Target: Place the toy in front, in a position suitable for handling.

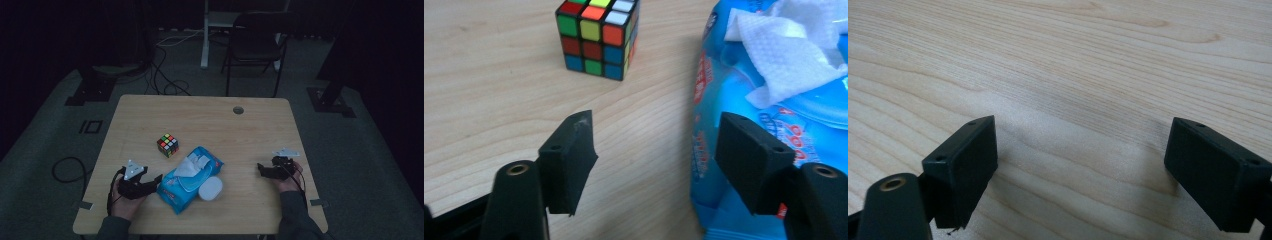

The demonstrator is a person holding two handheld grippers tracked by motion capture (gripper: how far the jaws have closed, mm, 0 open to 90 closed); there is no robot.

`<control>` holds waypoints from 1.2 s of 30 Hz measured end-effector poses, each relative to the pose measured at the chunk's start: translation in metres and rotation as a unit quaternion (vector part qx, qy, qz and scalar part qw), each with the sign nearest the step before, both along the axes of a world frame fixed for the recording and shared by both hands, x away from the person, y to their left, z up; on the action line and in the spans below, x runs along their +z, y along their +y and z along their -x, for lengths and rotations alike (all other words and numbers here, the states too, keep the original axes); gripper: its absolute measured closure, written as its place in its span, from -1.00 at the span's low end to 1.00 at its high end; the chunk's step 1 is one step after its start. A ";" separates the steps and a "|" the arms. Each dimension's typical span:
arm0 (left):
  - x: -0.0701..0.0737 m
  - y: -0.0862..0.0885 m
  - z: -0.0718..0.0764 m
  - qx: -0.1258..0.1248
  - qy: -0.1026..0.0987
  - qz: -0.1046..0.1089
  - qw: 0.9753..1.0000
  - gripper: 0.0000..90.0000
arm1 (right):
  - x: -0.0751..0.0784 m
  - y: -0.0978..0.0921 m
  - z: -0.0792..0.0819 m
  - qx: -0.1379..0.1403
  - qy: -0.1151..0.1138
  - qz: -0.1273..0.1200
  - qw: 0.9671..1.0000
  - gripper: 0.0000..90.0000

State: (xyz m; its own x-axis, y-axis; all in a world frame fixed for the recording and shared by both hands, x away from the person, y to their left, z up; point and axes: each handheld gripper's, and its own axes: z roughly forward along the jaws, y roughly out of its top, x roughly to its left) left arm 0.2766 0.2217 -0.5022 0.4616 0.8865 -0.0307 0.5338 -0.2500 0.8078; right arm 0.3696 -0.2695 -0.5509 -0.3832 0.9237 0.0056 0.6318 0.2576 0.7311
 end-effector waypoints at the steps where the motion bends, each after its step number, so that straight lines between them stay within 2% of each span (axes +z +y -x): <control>1: 0.000 0.000 0.000 0.000 0.000 0.000 1.000 -0.25 | 0.000 0.000 0.000 0.000 0.000 0.000 1.000 -0.69; 4: 0.005 0.000 0.007 -0.003 -0.007 0.009 1.000 -0.32 | 0.000 0.000 0.000 0.000 0.000 0.000 1.000 -0.69; 7: 0.009 -0.001 0.012 -0.008 -0.009 0.006 1.000 -0.32 | 0.000 0.000 0.000 0.000 0.000 0.000 1.000 -0.69; 11: 0.012 -0.004 0.016 -0.017 -0.009 0.013 1.000 -0.33 | 0.000 0.000 0.000 0.000 0.000 0.000 1.000 -0.69; 17: 0.015 -0.017 0.021 -0.038 -0.011 0.023 0.999 -0.37 | 0.000 0.000 0.000 0.000 0.000 0.000 1.000 -0.69; 19: 0.016 -0.023 0.025 -0.051 -0.010 0.029 0.998 -0.37 | 0.000 0.000 0.000 0.000 0.000 0.000 1.000 -0.69; 27: 0.014 -0.049 0.036 -0.093 -0.006 0.026 0.995 -0.43 | 0.000 0.000 0.000 0.000 0.000 0.000 1.000 -0.69; 30: 0.012 -0.056 0.039 -0.109 0.002 0.040 0.993 -0.45 | 0.000 0.000 0.000 0.000 0.000 0.000 1.000 -0.69; 36: 0.005 -0.074 0.046 -0.129 -0.004 0.006 0.992 -0.58 | 0.000 0.000 0.000 0.000 0.000 0.000 1.000 -0.69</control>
